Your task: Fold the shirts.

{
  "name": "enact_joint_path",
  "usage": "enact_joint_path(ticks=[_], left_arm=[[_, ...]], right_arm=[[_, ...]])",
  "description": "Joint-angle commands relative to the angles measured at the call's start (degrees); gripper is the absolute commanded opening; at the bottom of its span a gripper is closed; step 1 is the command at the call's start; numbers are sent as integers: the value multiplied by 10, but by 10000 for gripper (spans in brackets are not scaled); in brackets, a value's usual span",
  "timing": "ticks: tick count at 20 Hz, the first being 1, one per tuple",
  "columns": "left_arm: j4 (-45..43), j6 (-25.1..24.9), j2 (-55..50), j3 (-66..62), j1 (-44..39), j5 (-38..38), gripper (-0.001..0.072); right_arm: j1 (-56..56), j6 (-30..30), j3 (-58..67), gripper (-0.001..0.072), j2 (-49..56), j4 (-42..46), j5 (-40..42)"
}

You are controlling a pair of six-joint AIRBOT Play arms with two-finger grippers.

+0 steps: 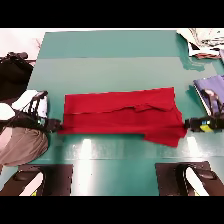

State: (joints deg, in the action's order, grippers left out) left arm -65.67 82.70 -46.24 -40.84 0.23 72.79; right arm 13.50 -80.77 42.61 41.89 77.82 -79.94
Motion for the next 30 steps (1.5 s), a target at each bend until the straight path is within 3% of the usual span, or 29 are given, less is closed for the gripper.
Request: enact_joint_path(ticks=[1,8,12,15,16,17,19,21,22,23,24,26,30], left_arm=[[1,-3,-77,-61,1,-76,22],[1,-7,-249,-183,1,-168,22],[1,-6,-282,-191,2,-223,23],[1,-6,-285,-191,2,-235,26],[1,-6,-285,-195,2,-229,253],[0,-6,-285,-201,2,-217,515],[-12,-7,-285,-231,2,-176,538],[-14,-7,-285,-266,2,-143,536],[-8,-7,-285,-282,2,-131,362],[-2,-7,-285,-292,2,-124,82],[14,-7,-285,-298,2,-122,30],[41,-7,-285,-299,0,-122,22],[44,-1,-285,-299,-31,-134,22]], right_arm=[[-38,2,102,18,107,-18,49],[-123,2,334,18,381,-19,79],[-112,-8,416,18,458,-31,62],[-86,-7,452,20,487,-110,64],[-74,-7,459,70,493,-139,62],[-59,-1,462,229,497,-164,57],[-24,32,462,254,497,-185,22],[16,66,462,258,497,-183,-28],[37,75,457,271,497,-184,-43],[60,81,448,272,497,-184,-54],[82,85,433,345,497,-184,-58],[122,88,384,660,497,-194,-50],[169,150,287,673,522,-286,6]])
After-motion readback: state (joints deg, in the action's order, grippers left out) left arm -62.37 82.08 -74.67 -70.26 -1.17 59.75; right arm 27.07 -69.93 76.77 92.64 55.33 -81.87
